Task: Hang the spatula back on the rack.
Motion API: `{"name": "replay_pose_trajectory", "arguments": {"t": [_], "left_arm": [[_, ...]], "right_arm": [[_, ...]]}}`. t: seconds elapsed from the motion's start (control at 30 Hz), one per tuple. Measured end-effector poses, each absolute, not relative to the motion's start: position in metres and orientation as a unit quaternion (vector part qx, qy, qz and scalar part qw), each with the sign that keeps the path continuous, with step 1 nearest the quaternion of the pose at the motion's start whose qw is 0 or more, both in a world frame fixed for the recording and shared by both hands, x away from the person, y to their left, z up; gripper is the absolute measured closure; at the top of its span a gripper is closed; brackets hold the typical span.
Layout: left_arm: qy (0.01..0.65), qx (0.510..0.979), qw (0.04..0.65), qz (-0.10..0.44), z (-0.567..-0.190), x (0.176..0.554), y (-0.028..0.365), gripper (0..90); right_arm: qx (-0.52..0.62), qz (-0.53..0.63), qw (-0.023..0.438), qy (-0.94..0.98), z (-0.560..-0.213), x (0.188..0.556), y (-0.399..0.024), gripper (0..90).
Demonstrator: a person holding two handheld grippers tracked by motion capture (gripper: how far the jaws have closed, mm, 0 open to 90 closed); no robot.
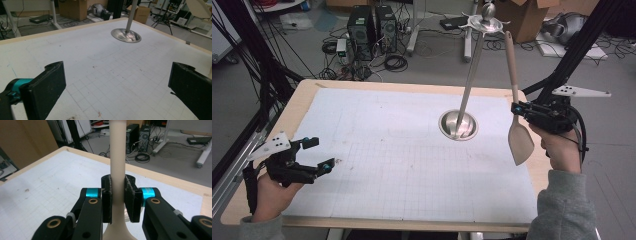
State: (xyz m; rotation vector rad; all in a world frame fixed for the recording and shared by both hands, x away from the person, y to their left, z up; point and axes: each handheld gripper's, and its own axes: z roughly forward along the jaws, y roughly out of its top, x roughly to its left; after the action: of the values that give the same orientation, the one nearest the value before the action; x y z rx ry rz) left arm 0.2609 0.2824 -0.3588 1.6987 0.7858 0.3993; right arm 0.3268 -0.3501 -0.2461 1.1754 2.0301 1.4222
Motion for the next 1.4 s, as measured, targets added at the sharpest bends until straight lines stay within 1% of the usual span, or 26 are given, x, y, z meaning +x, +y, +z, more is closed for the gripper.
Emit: {"name": "replay_pose_trajectory", "arguments": {"t": [0.67,1.17,1.4], "left_arm": [[0.339,0.723,0.576,0.175,-0.358,0.255,0.287,1.7],[0.341,0.723,0.575,0.176,-0.358,0.253,0.288,1.7],[0.342,0.722,0.574,0.177,-0.359,0.252,0.29,1.7]], "right_arm": [[0.428,0.459,0.221,0.747,-0.253,0.348,-0.327,78.6],[0.431,0.431,0.241,0.755,-0.259,0.362,-0.318,78.5],[0.428,0.426,0.243,0.759,-0.26,0.367,-0.315,78.5]]}}
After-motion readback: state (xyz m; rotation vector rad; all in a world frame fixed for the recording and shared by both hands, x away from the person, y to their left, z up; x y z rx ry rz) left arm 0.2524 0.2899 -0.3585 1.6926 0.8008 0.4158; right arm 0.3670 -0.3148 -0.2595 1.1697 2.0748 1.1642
